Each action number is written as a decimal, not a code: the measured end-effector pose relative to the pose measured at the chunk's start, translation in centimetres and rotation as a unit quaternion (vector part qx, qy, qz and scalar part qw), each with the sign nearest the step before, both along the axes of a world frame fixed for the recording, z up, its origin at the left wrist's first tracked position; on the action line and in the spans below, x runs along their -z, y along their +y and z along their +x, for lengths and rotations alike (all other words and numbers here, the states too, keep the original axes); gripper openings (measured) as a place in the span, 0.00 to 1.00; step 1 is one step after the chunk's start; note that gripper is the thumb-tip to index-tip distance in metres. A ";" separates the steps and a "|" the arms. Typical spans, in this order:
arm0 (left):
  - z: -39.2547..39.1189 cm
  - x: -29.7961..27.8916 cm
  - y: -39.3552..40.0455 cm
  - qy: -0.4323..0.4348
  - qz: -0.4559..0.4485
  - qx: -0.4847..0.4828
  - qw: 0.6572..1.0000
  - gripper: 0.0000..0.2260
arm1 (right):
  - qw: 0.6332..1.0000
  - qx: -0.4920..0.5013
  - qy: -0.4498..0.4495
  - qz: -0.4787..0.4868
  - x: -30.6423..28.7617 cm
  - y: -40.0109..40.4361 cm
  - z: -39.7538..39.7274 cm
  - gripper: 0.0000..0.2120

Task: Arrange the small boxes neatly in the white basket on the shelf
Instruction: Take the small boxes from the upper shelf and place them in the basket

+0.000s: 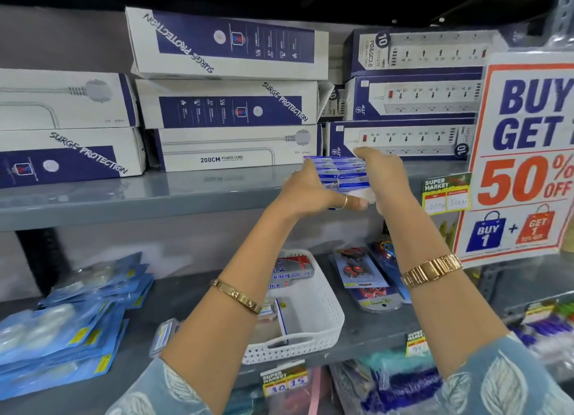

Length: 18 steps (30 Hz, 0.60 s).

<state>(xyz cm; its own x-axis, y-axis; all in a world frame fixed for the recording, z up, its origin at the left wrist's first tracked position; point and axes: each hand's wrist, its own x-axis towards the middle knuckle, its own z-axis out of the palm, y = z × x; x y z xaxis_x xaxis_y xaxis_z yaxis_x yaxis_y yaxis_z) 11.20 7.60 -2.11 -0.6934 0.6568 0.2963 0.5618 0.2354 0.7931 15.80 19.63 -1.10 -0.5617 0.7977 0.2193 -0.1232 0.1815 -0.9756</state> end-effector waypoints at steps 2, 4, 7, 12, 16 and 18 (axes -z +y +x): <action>0.8 0.6 -0.6 -0.004 0.024 0.007 1.000 0.37 | 1.000 -0.002 0.021 -0.017 0.4 -1.1 1.1 0.13; 1.6 1.1 -1.0 -0.010 0.046 0.004 0.999 0.38 | 0.999 0.010 0.030 -0.018 0.9 -1.8 2.0 0.12; 3.0 2.2 -1.5 -0.028 0.087 0.006 0.996 0.38 | 0.999 0.023 0.041 -0.018 1.7 -2.8 3.2 0.12; 5.2 4.2 -2.4 -0.017 0.134 0.009 0.991 0.39 | 0.998 0.047 0.039 -0.008 3.3 -4.0 5.2 0.14; 6.6 6.6 -3.0 -0.063 0.146 0.026 0.987 0.40 | 0.998 0.050 0.034 -0.030 5.4 -4.8 7.2 0.10; 6.9 8.1 -3.3 -0.097 0.143 0.040 0.984 0.40 | 0.997 0.061 0.021 -0.030 6.6 -5.0 7.8 0.09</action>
<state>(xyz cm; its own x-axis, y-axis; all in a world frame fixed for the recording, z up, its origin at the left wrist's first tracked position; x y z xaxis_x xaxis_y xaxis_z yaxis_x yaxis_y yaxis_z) 18.11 4.32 -10.19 -0.7048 0.6198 0.3451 0.4017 -0.0523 0.9143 23.55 14.64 -7.69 -0.4502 0.8725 0.1898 -0.1441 0.1389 -0.9798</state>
